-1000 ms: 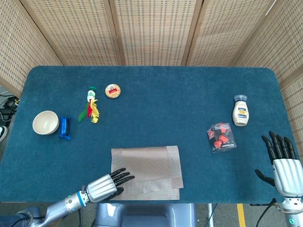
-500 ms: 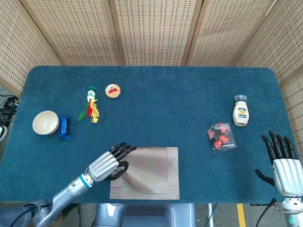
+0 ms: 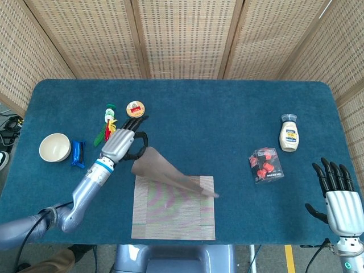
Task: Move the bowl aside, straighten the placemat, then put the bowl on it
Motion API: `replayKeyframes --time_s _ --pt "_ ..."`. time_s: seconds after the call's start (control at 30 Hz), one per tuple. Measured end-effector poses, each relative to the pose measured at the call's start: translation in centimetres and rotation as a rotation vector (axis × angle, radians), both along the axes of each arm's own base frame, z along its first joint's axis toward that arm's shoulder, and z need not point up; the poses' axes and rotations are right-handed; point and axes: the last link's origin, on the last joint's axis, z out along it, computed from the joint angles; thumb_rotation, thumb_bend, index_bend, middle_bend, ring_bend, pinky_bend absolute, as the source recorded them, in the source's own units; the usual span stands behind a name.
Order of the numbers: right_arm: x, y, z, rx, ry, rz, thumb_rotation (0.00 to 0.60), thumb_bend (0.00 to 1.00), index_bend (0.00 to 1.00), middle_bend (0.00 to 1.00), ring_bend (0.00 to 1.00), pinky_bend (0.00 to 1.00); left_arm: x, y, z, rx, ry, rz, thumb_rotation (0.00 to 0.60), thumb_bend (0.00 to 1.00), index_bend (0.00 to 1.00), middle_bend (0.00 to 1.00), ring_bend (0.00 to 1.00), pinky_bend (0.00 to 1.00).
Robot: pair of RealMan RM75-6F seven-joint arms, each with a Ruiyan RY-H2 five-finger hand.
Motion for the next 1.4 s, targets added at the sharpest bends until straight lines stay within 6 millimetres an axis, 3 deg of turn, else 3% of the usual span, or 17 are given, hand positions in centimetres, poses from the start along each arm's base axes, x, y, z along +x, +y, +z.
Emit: replayKeyframes --time_s 0.23,0.3,0.37,0.4,0.43,0.47,0.57,0.77,0.97,1.2,1.4 --pt "-0.3 -0.3 0.0 -0.002 0.004 -0.013 0.6 0.0 0.11 0.0 0.0 0.0 -3.4 4.2 1.1 0.089 0.004 0.158 0.6 0.68 0.83 0.0 0.0 0.0" --pt "-0.3 -0.3 0.0 -0.001 0.004 -0.015 0.6 0.0 0.11 0.0 0.0 0.0 -4.6 4.9 1.5 0.109 0.0 0.198 0.6 0.57 0.51 0.0 0.0 0.0" --pt "-0.4 -0.3 0.0 0.0 0.005 -0.015 0.6 0.0 0.11 0.0 0.0 0.0 -5.6 5.3 1.7 0.125 0.003 0.223 0.6 0.21 0.06 0.0 0.0 0.0" --pt "-0.4 -0.3 -0.1 0.002 0.005 -0.016 0.6 0.0 0.11 0.0 0.0 0.0 -6.1 5.4 1.8 0.129 0.003 0.233 0.6 0.1 0.0 0.0 0.0 0.0" --pt "-0.4 -0.3 -0.1 0.003 0.005 -0.016 0.6 0.0 0.11 0.0 0.0 0.0 -6.4 5.3 1.8 0.128 0.001 0.239 0.6 0.02 0.0 0.0 0.0 0.0" --pt "-0.4 -0.3 -0.1 0.004 0.006 -0.016 0.6 0.0 0.11 0.0 0.0 0.0 -6.7 5.2 1.8 0.125 -0.003 0.243 0.6 0.0 0.0 0.0 0.0 0.0" --pt "-0.5 -0.2 -0.1 0.012 0.013 -0.016 0.6 0.0 0.11 0.0 0.0 0.0 -7.9 4.6 2.4 0.133 -0.016 0.245 0.6 0.0 0.0 0.0 0.0 0.0" --pt "-0.5 -0.1 -0.8 0.062 0.036 -0.003 0.6 0.0 0.09 0.0 0.0 0.0 -10.1 2.2 6.1 0.22 -0.016 0.191 0.6 0.0 0.0 0.0 0.0 0.0" --pt "-0.3 -0.3 -2.1 0.152 0.086 0.04 0.6 0.0 0.07 0.0 0.0 0.0 -12.0 -2.9 10.7 0.283 0.001 0.158 0.6 0.0 0.0 0.0 0.0 0.0" --pt "0.5 -1.0 -4.9 0.335 0.125 0.15 0.6 0.0 0.07 0.0 0.0 0.0 -13.8 -10.7 14.5 0.3 0.151 0.239 0.6 0.0 0.0 0.0 0.0 0.0" --pt "2.3 -1.9 -7.9 0.5 0.148 0.27 0.6 0.0 0.07 0.0 0.0 0.0 -14.0 -15.2 15.5 0.344 0.317 0.283 0.6 0.0 0.0 0.0 0.0 0.0"
